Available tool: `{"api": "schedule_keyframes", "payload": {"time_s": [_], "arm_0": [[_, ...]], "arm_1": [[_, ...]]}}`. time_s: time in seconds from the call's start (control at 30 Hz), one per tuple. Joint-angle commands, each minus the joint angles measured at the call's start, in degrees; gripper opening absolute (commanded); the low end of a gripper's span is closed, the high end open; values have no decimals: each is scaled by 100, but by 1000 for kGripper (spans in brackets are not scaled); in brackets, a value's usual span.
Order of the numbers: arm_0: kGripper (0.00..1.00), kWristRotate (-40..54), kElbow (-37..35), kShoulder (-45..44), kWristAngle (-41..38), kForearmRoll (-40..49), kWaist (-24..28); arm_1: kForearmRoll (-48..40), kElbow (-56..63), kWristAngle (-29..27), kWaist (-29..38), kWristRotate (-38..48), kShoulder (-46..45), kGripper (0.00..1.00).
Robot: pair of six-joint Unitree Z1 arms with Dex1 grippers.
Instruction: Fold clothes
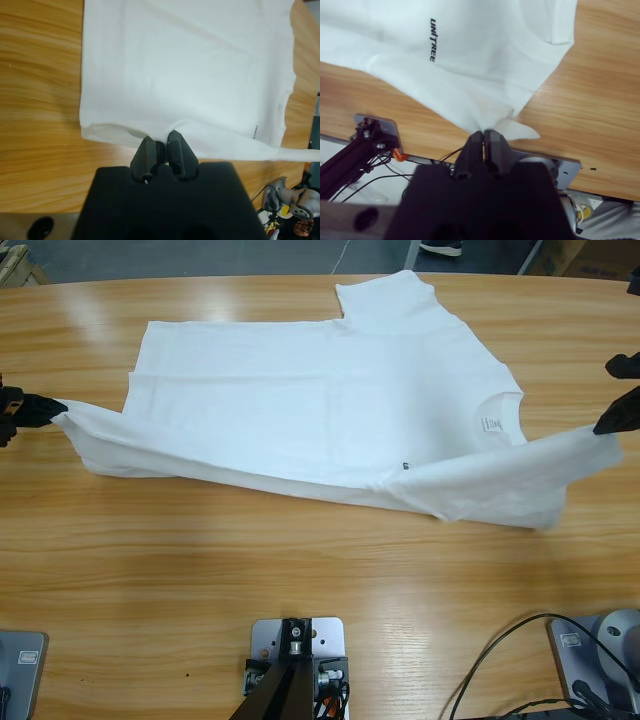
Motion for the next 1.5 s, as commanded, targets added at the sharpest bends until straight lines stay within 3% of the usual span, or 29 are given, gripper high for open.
{"api": "schedule_keyframes", "payload": {"time_s": [0.03,0.2,0.93,1.5], "arm_0": [[0,138,-27,220,-73,112,67],[0,201,-18,206,-73,179,67],[0,294,-264,510,-50,247,76],[0,-3,293,-15,235,344,76]], "arm_1": [[302,-548,-161,-191,-267,498,0],[665,-1234,-191,-191,-371,832,0],[997,-2132,-217,-147,-675,1595,0],[1526,-3266,-244,-77,-927,2481,0]]}}
